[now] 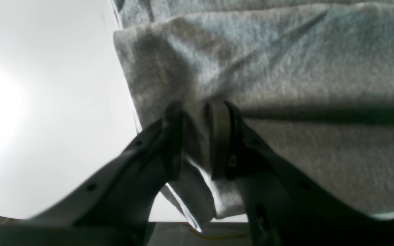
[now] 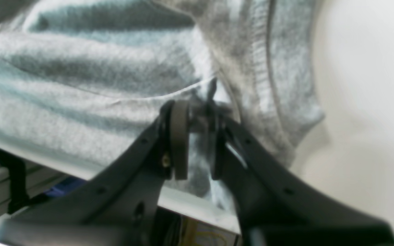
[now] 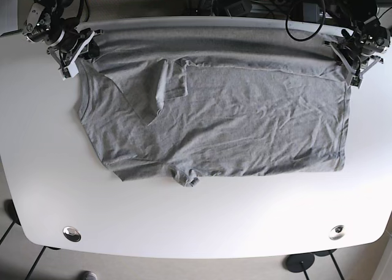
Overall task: Fold the T-shirt properly
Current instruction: 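Release the folded edge with both grippers, then move both grippers to the shirt's lower edge and grasp it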
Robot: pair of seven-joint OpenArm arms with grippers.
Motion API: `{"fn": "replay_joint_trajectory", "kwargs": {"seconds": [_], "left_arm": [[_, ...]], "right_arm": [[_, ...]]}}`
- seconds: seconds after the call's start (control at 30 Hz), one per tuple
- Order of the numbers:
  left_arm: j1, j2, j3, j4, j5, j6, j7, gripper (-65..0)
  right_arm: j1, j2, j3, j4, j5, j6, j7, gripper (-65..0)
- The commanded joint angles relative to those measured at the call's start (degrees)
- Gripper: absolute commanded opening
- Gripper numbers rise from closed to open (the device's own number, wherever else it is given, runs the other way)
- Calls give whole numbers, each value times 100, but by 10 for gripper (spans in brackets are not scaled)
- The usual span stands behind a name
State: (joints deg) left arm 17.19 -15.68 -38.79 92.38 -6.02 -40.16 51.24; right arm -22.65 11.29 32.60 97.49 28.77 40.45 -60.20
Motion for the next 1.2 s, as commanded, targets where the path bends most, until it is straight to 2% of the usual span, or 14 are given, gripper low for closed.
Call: {"fn": "replay_joint_trajectory", "kwargs": {"seconds": [0.03,0.3,0.33,0.43,0.5,0.57,0.7,0.73,0.8,0.9,1.0,1.1,1.2], "left_arm": [[132,-98,-38,76,149,16,164,-539],[474,-98,-381,516,149,16,181,-531],[457,-98,-381,630,149,16,181,-508],[-194,-71,-372,1035,149,16,181,-372],[-537,-71,-337,1043,149,16,181,-349],[-1047,-71,-302,991,167,16,181,-340],[-2066,-80,164,419,299,16,172,-343],[-2242,-80,261,252,378,16,164,-343],[-2638,-80,481,-99,448,16,146,-343],[-3095,-80,736,-609,457,16,-100,-343],[-3359,-71,947,-1119,457,16,-786,-343],[-3578,-71,1122,-1603,457,16,-1155,-343],[-3701,-98,1140,-1814,457,16,-1225,-343]], "right_arm": [[-262,45,6,22,-244,-45,-305,-558],[-631,36,41,866,-253,-45,-340,-556],[-614,36,41,989,-253,-45,-331,-556],[-165,54,24,1473,-244,-45,-322,-555],[265,80,-3,1455,-244,-45,-349,-542],[775,89,-12,1227,-280,-45,-349,-434],[2138,97,-20,312,-297,-45,-349,-59],[2472,97,-20,40,-297,-45,-349,-40],[3114,212,-29,-532,-332,-45,-305,-40],[4011,352,-469,-1499,-763,-45,-59,-40],[4723,370,-1005,-2659,-1387,-45,900,-40],[5294,379,-1295,-4022,-1809,-45,1779,-40],[5470,361,-1304,-4813,-1924,-45,2315,-40]]}}
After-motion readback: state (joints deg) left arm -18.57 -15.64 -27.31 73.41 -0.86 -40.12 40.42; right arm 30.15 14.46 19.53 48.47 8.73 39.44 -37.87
